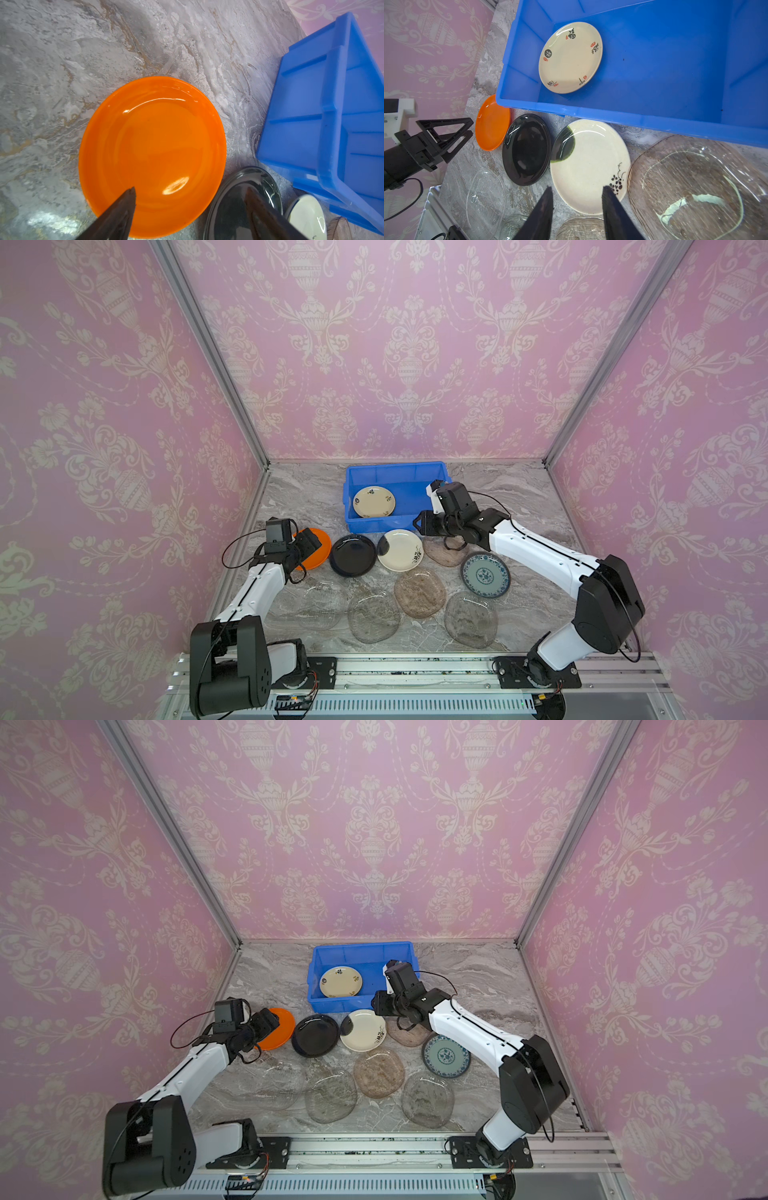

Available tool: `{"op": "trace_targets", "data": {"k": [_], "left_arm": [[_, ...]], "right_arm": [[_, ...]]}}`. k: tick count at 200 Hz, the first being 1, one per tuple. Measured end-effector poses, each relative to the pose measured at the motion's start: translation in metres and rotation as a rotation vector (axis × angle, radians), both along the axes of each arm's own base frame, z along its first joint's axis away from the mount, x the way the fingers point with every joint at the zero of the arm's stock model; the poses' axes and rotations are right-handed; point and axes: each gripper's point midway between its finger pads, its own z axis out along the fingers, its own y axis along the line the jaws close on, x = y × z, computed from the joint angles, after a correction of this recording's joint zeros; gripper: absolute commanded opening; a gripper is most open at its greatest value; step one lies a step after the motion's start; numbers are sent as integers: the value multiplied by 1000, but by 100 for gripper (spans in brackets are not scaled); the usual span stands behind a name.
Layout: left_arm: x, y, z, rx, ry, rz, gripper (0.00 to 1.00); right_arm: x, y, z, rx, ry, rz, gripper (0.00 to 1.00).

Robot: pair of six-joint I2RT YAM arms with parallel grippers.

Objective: Place the plates into the plastic bin on the countertop
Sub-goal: Pick up the plate from the center of the table.

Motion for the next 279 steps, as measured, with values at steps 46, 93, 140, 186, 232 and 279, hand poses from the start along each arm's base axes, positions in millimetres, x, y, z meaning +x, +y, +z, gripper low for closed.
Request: {"op": "trace_targets", "data": {"k": [46, 93, 140, 186, 232, 279], "left_arm": [[3, -15, 11, -65, -51, -57, 82], [-28, -29, 41, -89, -94, -97, 82], [-45, -68, 46, -113, -75, -229, 84], [-45, -111, 41, -130, -66, -383, 85], [-33, -136, 54, -131, -123, -460, 87], [-14, -162, 58, -136, -150, -527, 86]], "right_arm": [[-1, 6, -3, 19, 13, 25, 41], [-18, 18, -5, 48, 60, 119, 36], [-67, 21, -35, -93, 161, 235, 38], [-94, -42, -85, -247, 272, 104, 42], [-83, -91, -98, -193, 299, -131, 43], [-41, -129, -92, -144, 253, -296, 42]]}}
